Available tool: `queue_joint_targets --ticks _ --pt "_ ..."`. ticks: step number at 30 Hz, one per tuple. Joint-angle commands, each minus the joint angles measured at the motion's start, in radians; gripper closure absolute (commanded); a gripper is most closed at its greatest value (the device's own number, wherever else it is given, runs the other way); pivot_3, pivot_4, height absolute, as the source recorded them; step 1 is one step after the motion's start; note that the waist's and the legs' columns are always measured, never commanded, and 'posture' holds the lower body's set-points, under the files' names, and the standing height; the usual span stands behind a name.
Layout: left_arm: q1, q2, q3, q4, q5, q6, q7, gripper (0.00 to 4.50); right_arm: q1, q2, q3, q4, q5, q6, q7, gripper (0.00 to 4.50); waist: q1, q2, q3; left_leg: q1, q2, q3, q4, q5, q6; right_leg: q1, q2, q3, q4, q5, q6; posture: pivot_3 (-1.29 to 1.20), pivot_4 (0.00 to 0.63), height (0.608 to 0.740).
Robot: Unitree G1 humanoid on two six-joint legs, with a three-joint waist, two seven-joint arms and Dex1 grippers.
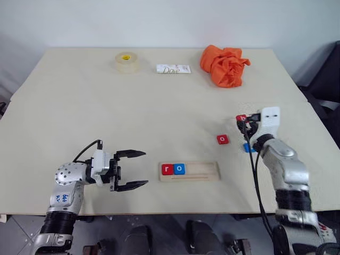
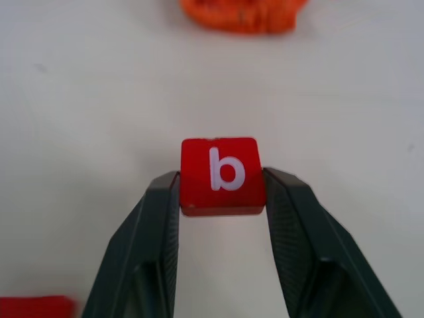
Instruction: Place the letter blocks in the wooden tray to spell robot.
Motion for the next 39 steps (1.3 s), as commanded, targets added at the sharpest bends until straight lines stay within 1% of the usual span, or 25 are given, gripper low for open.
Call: queue_joint_targets --ticks 1,2,4,7,10,16,21,29,30,32,34,35,36,37,39 --pt "-0.024 0.022 0.025 0.029 -0.028 -0.022 -0.047 0.0 0.132 0.021 -0.043 -0.363 0.1 0.181 -0.052 3.05 0.002 0.0 0.0 0.0 0.0 0.0 0.0 0.0 0.0 0.0 0.0 0.0 0.0 0.0 0.0 0.0 0.15 0.74" --pt "-0.032 0.028 0.029 0.046 -0.027 -0.025 -0.06 0.0 0.201 0.035 -0.042 -0.483 0.132 0.239 -0.068 3.05 0.004 -0.001 0.0 -0.001 0.0 0.0 0.0 0.0 0.0 0.0 -0.001 0.0 -0.001 0.0 0.0 0.0 0.15 0.74" --pt "-0.042 0.035 0.032 0.069 -0.024 -0.034 -0.08 0.0 0.283 0.057 -0.046 -0.626 0.173 0.323 -0.099 3.05 0.004 -0.001 0.0 -0.001 0.0 -0.002 -0.001 0.0 0.0 0.001 0.0 -0.002 -0.001 0.0 0.0 0.0 0.15 0.74" --pt "-0.058 0.04 0.034 0.108 -0.018 -0.055 -0.106 0.0 0.375 0.087 -0.049 -0.757 0.21 0.413 -0.137 3.05 -0.002 -0.001 0.0 -0.001 -0.002 -0.001 0.0 0.0 0.0 0.001 -0.002 -0.001 -0.003 0.0 0.0 0.0 0.15 0.74" --pt "-0.078 0.042 0.027 0.151 -0.004 -0.078 -0.127 0.0 0.439 0.12 -0.057 -0.814 0.233 0.461 -0.165 3.05 -0.001 -0.001 -0.001 0.0 -0.001 -0.001 0.001 0.0 0.001 0.002 -0.002 -0.001 -0.003 0.0 0.0 0.0 0.15 0.74" --pt "-0.103 0.028 0.007 0.162 -0.002 -0.082 -0.12 0.0 0.498 0.152 -0.061 -0.808 0.234 0.501 -0.198 3.05 -0.001 -0.001 -0.001 0.0 -0.001 -0.002 0.001 0.001 0.002 0.002 -0.002 -0.002 -0.003 0.0 0.0 0.0 0.15 0.74" --pt "-0.104 0.017 -0.002 0.142 -0.005 -0.076 -0.109 0.0 0.518 0.136 -0.034 -0.718 0.184 0.419 -0.176 3.05 -0.001 -0.001 -0.001 0.0 -0.002 -0.002 0.0 0.001 0.002 0.002 -0.002 -0.002 -0.004 0.0 0.0 0.0 0.15 0.74" --pt "-0.067 0.01 -0.004 0.081 -0.011 -0.062 -0.082 0.0 0.51 0.137 -0.013 -0.655 0.172 0.386 -0.154 3.05 -0.002 -0.001 -0.001 0.0 -0.001 -0.002 0.0 0.001 0.002 0.002 -0.001 -0.002 -0.004 0.0 0.0 0.0 0.15 0.74" --pt "-0.062 0.009 -0.004 0.075 -0.011 -0.061 -0.079 0.0 0.508 0.132 -0.014 -0.657 0.172 0.383 -0.148 2.24 -0.001 -0.001 -0.001 0.0 -0.001 -0.002 0.0 0.001 0.002 0.002 -0.001 -0.002 -0.004 0.0 0.0 0.0 0.15 0.74" --pt "-0.054 0.008 -0.004 0.064 -0.011 -0.058 -0.072 0.0 0.5 0.114 -0.015 -0.663 0.169 0.375 -0.132 1.71 -0.001 -0.001 -0.001 0.0 -0.001 -0.002 0.0 0.001 0.002 0.002 -0.001 -0.002 -0.004 0.0 0.0 0.0 0.15 0.74" --pt "-0.049 0.004 -0.004 0.057 -0.011 -0.056 -0.068 0.0 0.485 0.085 -0.025 -0.671 0.173 0.374 -0.109 0.94 -0.001 -0.001 -0.001 0.0 -0.001 -0.002 0.0 0.001 0.002 0.002 -0.001 -0.002 -0.004 0.0 0.0 0.0 0.15 0.74" --pt "-0.048 0.003 -0.004 0.055 -0.01 -0.055 -0.066 0.0 0.479 0.063 -0.032 -0.676 0.185 0.381 -0.088 0.7 -0.001 -0.001 -0.001 0.0 -0.001 -0.002 0.001 0.001 0.002 0.002 -0.001 -0.002 -0.004 0.0 0.0 0.0 0.15 0.74" --pt "-0.047 0.002 -0.004 0.054 -0.011 -0.055 -0.066 0.0 0.472 0.036 -0.036 -0.68 0.196 0.385 -0.063 0.31 -0.001 -0.001 -0.001 0.0 -0.001 -0.002 0.001 0.001 0.002 0.002 -0.001 -0.002 -0.004 0.0 0.0 0.0 0.15 0.74" --pt "-0.044 0.001 -0.005 0.049 -0.011 -0.054 -0.064 0.0 0.471 0.017 -0.041 -0.684 0.205 0.385 -0.044 0.01 -0.001 -0.001 -0.001 0.0 -0.001 -0.002 0.001 0.001 0.002 0.002 -0.001 -0.002 -0.004 0.0 0.0 0.0 0.15 0.74" --pt "-0.043 -0.002 -0.007 0.047 -0.012 -0.054 -0.065 0.0 0.461 -0.072 -0.051 -0.676 0.22 0.37 0.04 0.01 -0.001 -0.001 -0.001 0.0 -0.001 -0.002 0.0 0.001 0.002 0.002 -0.001 -0.002 -0.004 0.0 0.0 0.0 0.15 0.74"
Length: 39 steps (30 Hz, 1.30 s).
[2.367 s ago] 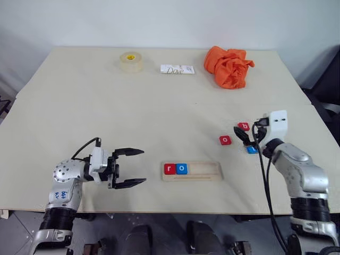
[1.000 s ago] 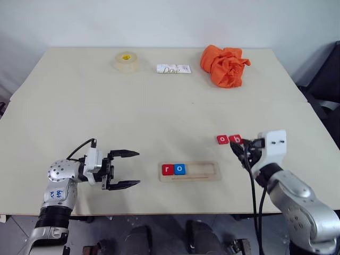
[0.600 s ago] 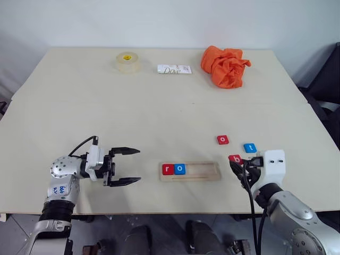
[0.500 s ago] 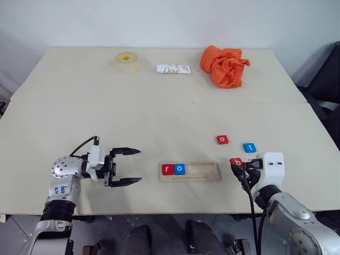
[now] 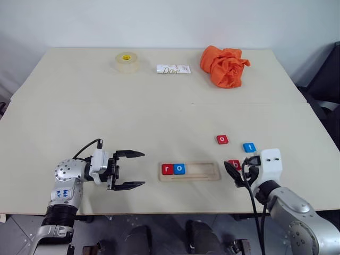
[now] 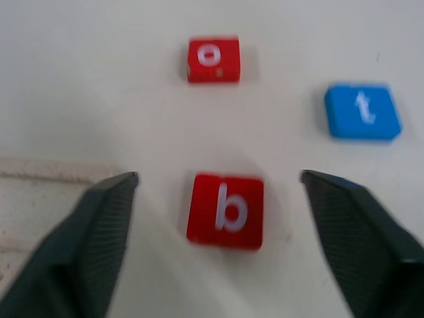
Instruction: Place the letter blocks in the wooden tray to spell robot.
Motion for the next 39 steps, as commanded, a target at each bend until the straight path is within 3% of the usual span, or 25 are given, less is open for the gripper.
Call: queue_joint_targets --ticks 1,4,13,19,27,36,37,39 --pt "0.01 -0.004 0.003 -0.035 -0.016 0.0 0.001 0.0 -0.013 -0.145 -0.036 -0.023 0.033 -0.046 0.157 0.01 0.0 0.0 0.0 0.0 0.0 0.0 0.0 0.0 0.0 0.0 0.0 0.0 0.0 0.0 0.0 0.0 0.15 0.74" --pt "0.008 -0.008 -0.002 -0.032 -0.02 0.003 -0.01 0.0 -0.022 -0.324 -0.012 0.054 0.007 -0.158 0.354 0.01 0.0 0.0 0.0 0.0 0.0 0.001 0.0 0.0 0.0 0.0 0.0 0.0 -0.001 0.0 0.001 0.0 0.15 0.74" --pt "0.015 0.003 -0.002 -0.03 -0.026 0.02 -0.037 0.0 -0.174 -0.639 0.185 0.436 -0.154 -0.532 0.805 0.01 0.0 -0.001 0.0 0.0 0.0 0.001 0.001 0.0 0.001 0.001 0.001 0.0 -0.002 0.001 0.002 0.0 0.15 0.74" --pt "0.032 0.016 0.022 -0.03 -0.021 0.002 -0.02 0.0 -0.368 -0.632 0.318 0.701 -0.262 -0.716 0.951 0.01 -0.002 0.0 0.0 0.0 0.0 0.002 0.002 0.0 0.001 0.0 0.001 0.001 -0.002 0.001 0.002 0.0 0.15 0.74" --pt "0.106 0.024 0.047 -0.102 -0.024 0.011 0.033 0.0 -0.461 -0.592 0.416 0.854 -0.342 -0.799 1.063 0.01 0.0 0.0 0.0 0.0 0.0 0.002 0.003 -0.001 0.0 0.0 0.0 0.001 -0.001 0.001 0.002 0.0 0.15 0.74" --pt "0.123 0.029 0.048 -0.117 -0.026 0.013 0.047 0.0 -0.495 -0.566 0.414 0.869 -0.363 -0.806 1.081 2.83 -0.002 0.0 0.0 0.002 0.0 0.002 0.004 -0.001 0.0 0.001 -0.001 0.001 0.001 0.001 0.001 0.0 0.15 0.74" --pt "0.12 0.03 0.049 -0.113 -0.026 0.013 0.045 0.0 -0.499 -0.566 0.405 0.859 -0.36 -0.801 1.074 3.04 -0.002 0.0 0.0 0.002 0.0 0.002 0.004 0.0 0.0 0.002 -0.001 0.001 0.001 0.001 0.001 0.0 0.15 0.74" --pt "0.115 0.031 0.05 -0.105 -0.026 0.011 0.042 0.0 -0.508 -0.57 0.385 0.827 -0.343 -0.777 1.07 3.04 -0.001 0.0 0.0 0.002 0.0 0.002 0.004 0.0 0.0 0.001 -0.001 0.001 0.002 0.001 0.001 0.0 0.15 0.74"
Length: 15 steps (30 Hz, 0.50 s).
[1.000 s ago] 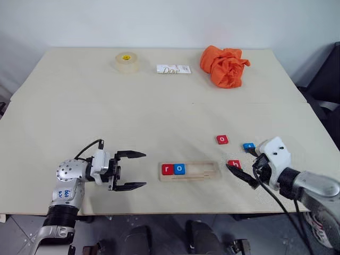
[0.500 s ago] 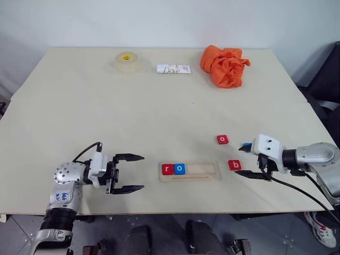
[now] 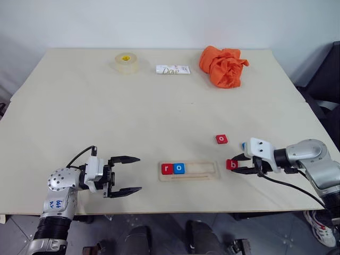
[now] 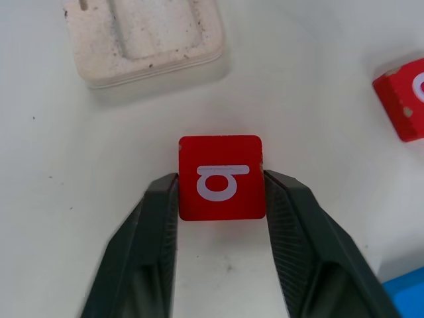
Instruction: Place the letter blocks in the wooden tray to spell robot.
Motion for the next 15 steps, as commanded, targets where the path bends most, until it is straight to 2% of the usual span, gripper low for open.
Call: queue_joint_targets --ticks 1,6,9,15 --pt "-0.004 0.012 0.017 -0.004 -0.016 -0.009 -0.004 0.0 -0.025 -0.005 -0.042 -0.055 0.01 0.04 -0.016 3.04 0.0 0.0 0.0 0.0 0.0 0.0 0.0 0.0 0.0 0.0 0.0 0.0 0.0 0.0 0.0 0.0 0.15 0.74" --pt "-0.021 0.014 0.018 0.019 -0.015 -0.014 -0.014 0.0 -0.099 -0.002 -0.106 -0.235 0.128 0.26 -0.035 3.04 -0.001 0.002 0.001 0.0 0.0 0.001 0.0 0.0 0.0 -0.002 0.0 0.001 0.001 0.0 0.0 0.0 0.15 0.74" --pt "-0.032 0.014 0.005 0.032 -0.016 -0.013 -0.04 0.0 -0.15 -0.01 -0.063 -0.311 0.138 0.381 -0.029 3.04 0.001 0.002 0.001 -0.001 0.001 0.0 -0.001 0.0 0.0 -0.002 0.0 0.0 0.001 -0.001 -0.001 0.0 0.15 0.74" --pt "-0.06 0.009 0.01 0.063 -0.018 -0.02 -0.065 0.0 -0.219 0.05 0.064 -0.429 0.135 0.527 -0.049 3.04 0.002 0.002 0.001 -0.003 0.0 -0.001 -0.001 -0.001 -0.001 -0.003 -0.002 -0.001 0.0 -0.001 -0.002 0.0 0.15 0.74"
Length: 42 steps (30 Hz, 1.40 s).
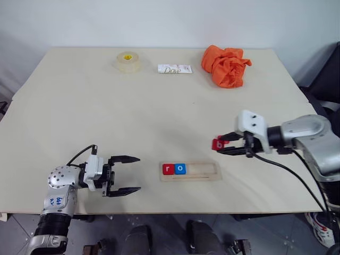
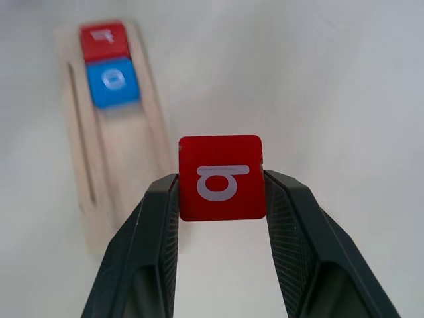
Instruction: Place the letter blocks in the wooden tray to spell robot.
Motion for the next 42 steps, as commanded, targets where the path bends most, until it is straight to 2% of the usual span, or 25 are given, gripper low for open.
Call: queue_joint_targets --ticks 1,9,18,36,42 --pt "-0.015 0.009 0.019 0.014 -0.021 -0.018 -0.018 0.0 -0.011 0.013 0.058 -0.084 0.005 0.053 0.003 3.04 0.001 0.0 0.0 0.0 0.0 0.0 0.0 0.0 0.0 0.0 0.0 0.0 0.0 0.0 0.0 0.0 0.15 0.74" --pt "-0.003 0.031 0.053 0.026 -0.021 -0.041 -0.023 0.0 -0.052 0.078 0.183 -0.1 -0.047 0.097 -0.036 3.04 -0.002 0.0 0.0 0.0 0.0 0.0 0.0 0.0 0.0 0.0 0.0 -0.001 0.0 0.0 0.0 0.0 0.15 0.74" --pt "0.061 0.011 0.055 -0.041 -0.017 -0.055 0.027 0.0 -0.091 0.131 0.293 -0.032 -0.126 0.041 -0.024 3.04 -0.001 0.0 0.0 -0.001 0.0 0.0 0.0 0.0 0.0 -0.001 0.0 -0.001 0.0 0.0 0.0 0.0 0.15 0.74" --pt "0.104 0.014 0.058 -0.086 -0.017 -0.055 0.087 0.0 -0.108 0.173 0.333 0.01 -0.192 0.01 0.016 3.04 -0.001 0.0 0.0 -0.001 0.0 0.0 0.0 0.0 0.0 -0.001 0.001 -0.001 0.0 0.0 0.0 0.0 0.15 0.74" --pt "0.088 0.011 0.052 -0.074 -0.012 -0.058 0.096 0.0 -0.109 0.179 0.329 -0.01 -0.191 0.035 0.015 1.01 -0.001 0.0 0.0 -0.001 0.0 0.0 0.0 0.0 0.0 -0.001 0.001 -0.001 0.0 0.0 0.0 0.0 0.15 0.74"
